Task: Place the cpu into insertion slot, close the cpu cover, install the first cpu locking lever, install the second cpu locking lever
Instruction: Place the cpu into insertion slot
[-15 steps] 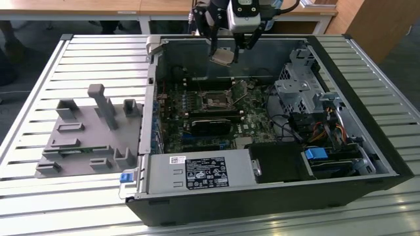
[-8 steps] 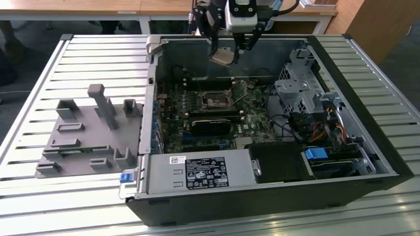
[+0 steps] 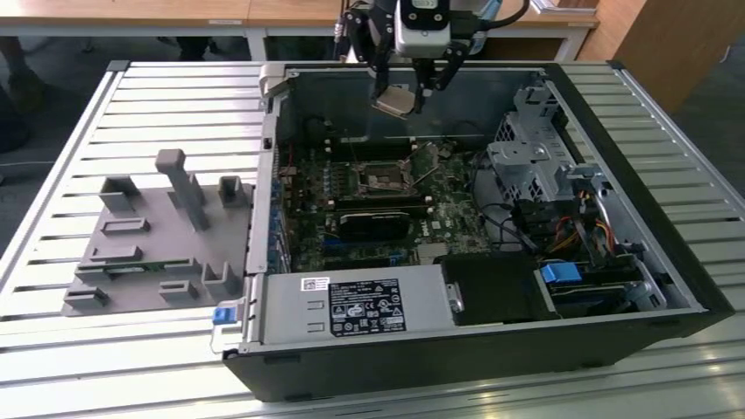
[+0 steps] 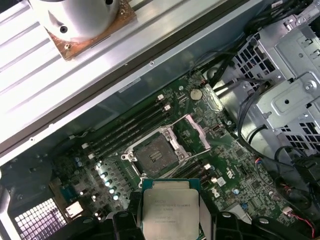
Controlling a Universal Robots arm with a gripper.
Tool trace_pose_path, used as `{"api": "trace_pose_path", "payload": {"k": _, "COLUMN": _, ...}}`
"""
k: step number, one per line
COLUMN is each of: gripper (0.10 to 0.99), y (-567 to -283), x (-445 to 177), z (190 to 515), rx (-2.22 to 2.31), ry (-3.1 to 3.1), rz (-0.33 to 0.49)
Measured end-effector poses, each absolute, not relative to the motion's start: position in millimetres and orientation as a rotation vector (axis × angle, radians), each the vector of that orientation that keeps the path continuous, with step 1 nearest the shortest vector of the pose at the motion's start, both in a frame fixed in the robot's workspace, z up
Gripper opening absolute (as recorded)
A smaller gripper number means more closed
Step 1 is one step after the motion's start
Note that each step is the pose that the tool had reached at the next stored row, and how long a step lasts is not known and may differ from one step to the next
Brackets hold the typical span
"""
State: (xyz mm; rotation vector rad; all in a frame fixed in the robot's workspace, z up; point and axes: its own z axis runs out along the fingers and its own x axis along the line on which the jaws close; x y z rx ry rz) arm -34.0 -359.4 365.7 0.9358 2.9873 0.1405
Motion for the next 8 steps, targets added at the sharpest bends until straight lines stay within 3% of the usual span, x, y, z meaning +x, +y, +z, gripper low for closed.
{"api": "trace_pose_path", "payload": {"k": 8, "gripper": 0.541, "y": -359.4, "x": -34.0, "z": 365.5, "rx": 1.023, "ry": 2.956, "rz": 0.14}}
